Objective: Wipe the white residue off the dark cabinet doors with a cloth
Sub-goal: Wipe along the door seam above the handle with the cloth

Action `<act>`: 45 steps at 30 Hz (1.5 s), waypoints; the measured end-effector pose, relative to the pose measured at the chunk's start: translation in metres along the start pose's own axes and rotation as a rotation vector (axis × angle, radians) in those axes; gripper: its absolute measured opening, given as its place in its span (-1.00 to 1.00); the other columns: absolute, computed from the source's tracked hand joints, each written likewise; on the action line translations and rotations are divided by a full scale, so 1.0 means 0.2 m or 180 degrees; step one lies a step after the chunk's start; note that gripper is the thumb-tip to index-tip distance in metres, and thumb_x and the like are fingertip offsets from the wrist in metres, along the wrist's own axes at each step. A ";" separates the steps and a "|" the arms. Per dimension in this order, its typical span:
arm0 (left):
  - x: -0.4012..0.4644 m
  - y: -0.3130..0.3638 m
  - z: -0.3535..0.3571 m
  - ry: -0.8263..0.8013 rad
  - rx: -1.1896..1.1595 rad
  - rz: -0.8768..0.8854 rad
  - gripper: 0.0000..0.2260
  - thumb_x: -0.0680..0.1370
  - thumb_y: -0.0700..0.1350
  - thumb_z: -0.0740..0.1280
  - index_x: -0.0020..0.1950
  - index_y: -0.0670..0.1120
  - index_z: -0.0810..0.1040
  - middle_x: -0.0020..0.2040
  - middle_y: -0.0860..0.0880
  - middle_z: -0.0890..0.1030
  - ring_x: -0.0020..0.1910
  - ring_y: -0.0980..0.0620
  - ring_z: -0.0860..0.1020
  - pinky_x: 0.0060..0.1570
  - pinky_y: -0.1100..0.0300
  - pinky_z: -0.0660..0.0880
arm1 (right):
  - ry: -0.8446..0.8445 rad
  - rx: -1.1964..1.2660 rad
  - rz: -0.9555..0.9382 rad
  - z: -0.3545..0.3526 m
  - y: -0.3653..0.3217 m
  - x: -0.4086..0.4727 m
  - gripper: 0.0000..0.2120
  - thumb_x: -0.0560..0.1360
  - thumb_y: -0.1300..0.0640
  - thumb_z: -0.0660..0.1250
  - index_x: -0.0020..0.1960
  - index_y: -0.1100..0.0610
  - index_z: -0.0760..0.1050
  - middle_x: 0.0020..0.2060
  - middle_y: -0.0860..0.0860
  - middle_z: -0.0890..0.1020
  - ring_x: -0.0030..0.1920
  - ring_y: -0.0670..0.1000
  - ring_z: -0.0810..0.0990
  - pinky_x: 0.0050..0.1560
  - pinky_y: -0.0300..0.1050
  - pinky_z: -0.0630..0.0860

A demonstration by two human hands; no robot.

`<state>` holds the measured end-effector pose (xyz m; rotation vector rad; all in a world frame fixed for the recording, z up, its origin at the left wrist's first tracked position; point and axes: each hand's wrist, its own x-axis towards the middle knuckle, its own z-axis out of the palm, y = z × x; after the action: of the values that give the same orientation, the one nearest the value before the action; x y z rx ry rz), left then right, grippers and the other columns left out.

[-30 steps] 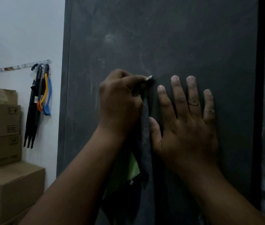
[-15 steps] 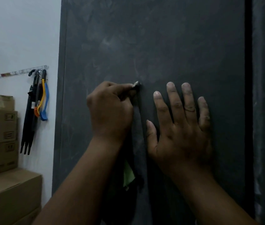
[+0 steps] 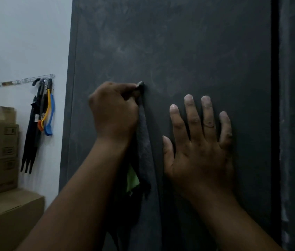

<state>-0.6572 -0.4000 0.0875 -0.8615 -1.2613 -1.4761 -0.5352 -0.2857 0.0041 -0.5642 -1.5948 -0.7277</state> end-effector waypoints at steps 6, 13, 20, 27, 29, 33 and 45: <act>-0.09 0.13 0.07 -0.0121 -0.0162 0.0440 -0.83 0.50 -0.27 0.49 -0.01 -0.03 0.79 -0.15 -0.03 0.70 -0.24 0.16 0.55 -0.17 0.61 0.30 | 0.0080 0.0006 0.0016 0.01 -0.01 0.00 -0.38 0.66 -0.14 0.10 0.66 0.08 0.16 0.66 0.14 0.08 0.66 0.21 -0.01 0.57 0.35 0.03; 0.03 -0.02 -0.01 0.0056 0.0036 0.0008 -0.80 0.51 -0.19 0.46 0.10 -0.04 0.77 -0.03 -0.10 0.74 -0.06 -0.04 0.68 0.04 0.22 0.50 | 0.0063 0.0018 -0.0035 0.01 -0.01 0.00 -0.36 0.65 -0.14 0.12 0.66 0.09 0.16 0.66 0.14 0.09 0.66 0.23 -0.01 0.59 0.32 -0.02; -0.13 0.06 0.05 -0.0163 -0.0142 0.0588 -0.83 0.50 -0.25 0.51 0.01 -0.03 0.79 -0.15 0.00 0.67 -0.22 0.12 0.57 -0.18 0.55 0.35 | -0.0091 -0.0034 -0.0032 0.00 -0.01 0.00 -0.36 0.67 -0.16 0.06 0.67 0.09 0.11 0.67 0.15 0.04 0.66 0.24 -0.04 0.59 0.34 -0.04; -0.15 -0.23 -0.14 -0.0018 0.0064 -0.0121 -0.84 0.52 -0.21 0.50 0.07 -0.04 0.77 -0.07 -0.04 0.73 -0.14 0.08 0.65 -0.08 0.44 0.48 | -0.0271 -0.0207 -0.0101 -0.02 -0.03 0.05 -0.34 0.64 -0.17 0.09 0.66 0.06 0.09 0.65 0.17 0.05 0.62 0.32 0.02 0.53 0.40 -0.03; -0.06 -0.26 -0.14 0.0125 0.0162 -0.0175 -0.84 0.52 -0.15 0.51 0.08 -0.04 0.77 -0.05 -0.04 0.74 -0.10 0.07 0.67 0.00 0.30 0.53 | -0.0310 -0.0211 -0.0168 -0.01 -0.06 0.09 -0.33 0.63 -0.17 0.09 0.66 0.07 0.08 0.65 0.17 0.04 0.61 0.32 0.01 0.52 0.40 -0.05; -0.06 -0.26 -0.14 0.0065 0.0123 -0.0047 -0.84 0.52 -0.18 0.50 0.08 -0.02 0.77 -0.05 -0.02 0.73 -0.10 0.07 0.67 -0.01 0.32 0.54 | -0.0407 -0.0249 -0.0305 -0.01 -0.13 0.16 -0.29 0.64 -0.18 0.04 0.68 0.11 0.00 0.66 0.17 -0.03 0.62 0.30 -0.06 0.55 0.36 -0.14; -0.06 -0.42 -0.15 0.0356 0.0083 -0.0182 -0.85 0.54 -0.07 0.52 0.10 -0.01 0.77 -0.05 -0.03 0.75 -0.09 0.06 0.69 0.04 0.30 0.56 | -0.0589 -0.0278 -0.0496 0.02 -0.23 0.25 -0.28 0.64 -0.24 -0.13 0.68 0.05 -0.20 0.66 0.13 -0.20 0.61 0.36 -0.22 0.53 0.45 -0.17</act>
<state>-0.7311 -0.4277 0.0457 -0.7209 -1.2281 -1.5285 -0.5796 -0.3162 0.0468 -0.5888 -1.7999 -0.8857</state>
